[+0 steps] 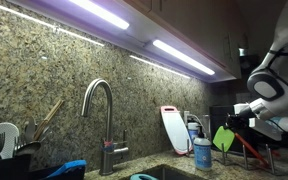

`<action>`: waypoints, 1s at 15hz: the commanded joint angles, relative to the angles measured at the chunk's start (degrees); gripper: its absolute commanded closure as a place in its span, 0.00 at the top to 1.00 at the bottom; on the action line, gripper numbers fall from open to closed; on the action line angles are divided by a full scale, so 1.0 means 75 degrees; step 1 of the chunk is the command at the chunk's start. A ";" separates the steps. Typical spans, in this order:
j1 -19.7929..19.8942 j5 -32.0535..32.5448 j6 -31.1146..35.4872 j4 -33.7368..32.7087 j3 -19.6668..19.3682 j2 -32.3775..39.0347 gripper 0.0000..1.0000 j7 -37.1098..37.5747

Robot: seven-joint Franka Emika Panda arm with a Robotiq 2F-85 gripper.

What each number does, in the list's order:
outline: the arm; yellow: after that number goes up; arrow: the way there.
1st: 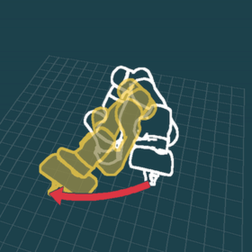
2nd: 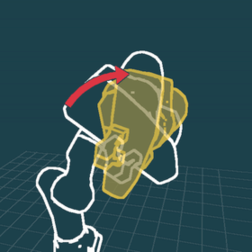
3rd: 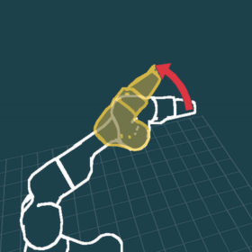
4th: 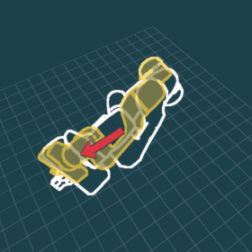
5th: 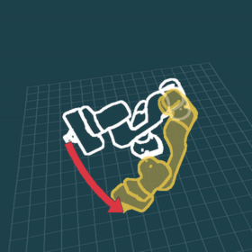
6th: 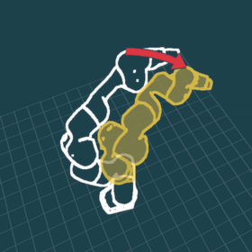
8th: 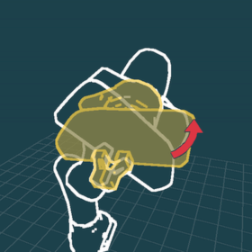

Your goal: Take the green lid from the sink and put it on the dish rack

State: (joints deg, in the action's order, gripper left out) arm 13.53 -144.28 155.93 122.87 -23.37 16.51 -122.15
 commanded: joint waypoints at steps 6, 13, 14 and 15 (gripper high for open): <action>-0.0245 -0.0173 0.0047 -0.0147 -0.0344 0.0143 0.71 -0.0516; -0.0175 -0.0004 -0.0009 -0.0072 -0.0324 0.0112 0.98 -0.0284; -0.0175 -0.0003 -0.0009 -0.0069 -0.0325 0.0120 1.00 -0.0280; -0.0177 -0.0003 -0.0010 -0.0069 -0.0327 0.0130 1.00 -0.0279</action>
State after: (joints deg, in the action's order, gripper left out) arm 12.77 -144.67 155.91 122.40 -25.23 17.40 -124.75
